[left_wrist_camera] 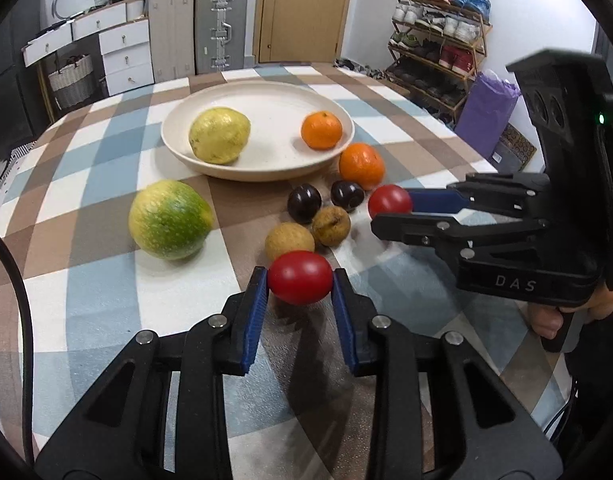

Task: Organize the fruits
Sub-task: 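Carry both red tomatoes into the white plate and open both tools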

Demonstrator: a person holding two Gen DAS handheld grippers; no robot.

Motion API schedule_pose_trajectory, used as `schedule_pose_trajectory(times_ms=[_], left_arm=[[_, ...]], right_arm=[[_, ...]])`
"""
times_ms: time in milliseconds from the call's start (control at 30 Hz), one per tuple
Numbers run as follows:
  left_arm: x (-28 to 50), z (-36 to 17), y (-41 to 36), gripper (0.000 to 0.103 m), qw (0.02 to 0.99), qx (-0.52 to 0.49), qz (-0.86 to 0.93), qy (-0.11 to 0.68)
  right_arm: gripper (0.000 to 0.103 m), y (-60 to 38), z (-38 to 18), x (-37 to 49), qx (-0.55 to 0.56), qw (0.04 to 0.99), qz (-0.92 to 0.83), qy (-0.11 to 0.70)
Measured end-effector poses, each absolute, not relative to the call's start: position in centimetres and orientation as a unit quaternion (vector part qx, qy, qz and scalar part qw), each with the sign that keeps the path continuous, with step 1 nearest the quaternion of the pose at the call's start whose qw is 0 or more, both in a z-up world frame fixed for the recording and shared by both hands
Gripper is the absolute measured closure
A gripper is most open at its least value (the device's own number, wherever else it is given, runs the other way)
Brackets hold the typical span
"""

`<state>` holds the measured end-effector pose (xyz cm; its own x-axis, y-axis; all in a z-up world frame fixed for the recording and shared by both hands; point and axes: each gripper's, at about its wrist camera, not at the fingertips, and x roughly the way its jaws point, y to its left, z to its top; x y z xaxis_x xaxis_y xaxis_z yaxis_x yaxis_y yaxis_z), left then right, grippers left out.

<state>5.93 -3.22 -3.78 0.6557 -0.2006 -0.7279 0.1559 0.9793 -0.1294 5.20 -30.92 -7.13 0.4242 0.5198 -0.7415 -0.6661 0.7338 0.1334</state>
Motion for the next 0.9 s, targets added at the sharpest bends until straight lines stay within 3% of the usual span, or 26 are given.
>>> schedule_pose_trajectory(times_ms=[900], left_arm=[[7.9,0.5,-1.4,0.074,0.937,-0.059,-0.069,0.336]], right_arm=[[0.07,-32.5,-2.9,5.7,-0.034,0.87,0.364,0.331]])
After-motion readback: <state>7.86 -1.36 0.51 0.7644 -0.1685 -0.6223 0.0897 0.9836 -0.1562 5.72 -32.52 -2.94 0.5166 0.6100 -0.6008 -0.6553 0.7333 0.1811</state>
